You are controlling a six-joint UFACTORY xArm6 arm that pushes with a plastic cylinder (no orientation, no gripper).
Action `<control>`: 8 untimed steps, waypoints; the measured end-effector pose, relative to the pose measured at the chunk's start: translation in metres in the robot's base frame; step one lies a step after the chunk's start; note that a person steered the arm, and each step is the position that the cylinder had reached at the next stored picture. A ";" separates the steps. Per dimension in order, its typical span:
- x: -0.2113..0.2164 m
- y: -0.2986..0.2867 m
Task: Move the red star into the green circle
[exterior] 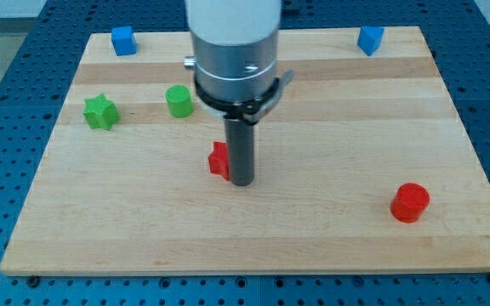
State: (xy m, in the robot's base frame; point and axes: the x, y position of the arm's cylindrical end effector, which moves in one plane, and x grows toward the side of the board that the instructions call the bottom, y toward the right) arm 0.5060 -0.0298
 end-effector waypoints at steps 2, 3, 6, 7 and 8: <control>-0.011 -0.010; -0.027 -0.010; -0.058 -0.039; -0.058 -0.064; -0.054 -0.085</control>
State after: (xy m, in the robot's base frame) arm 0.4525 -0.1145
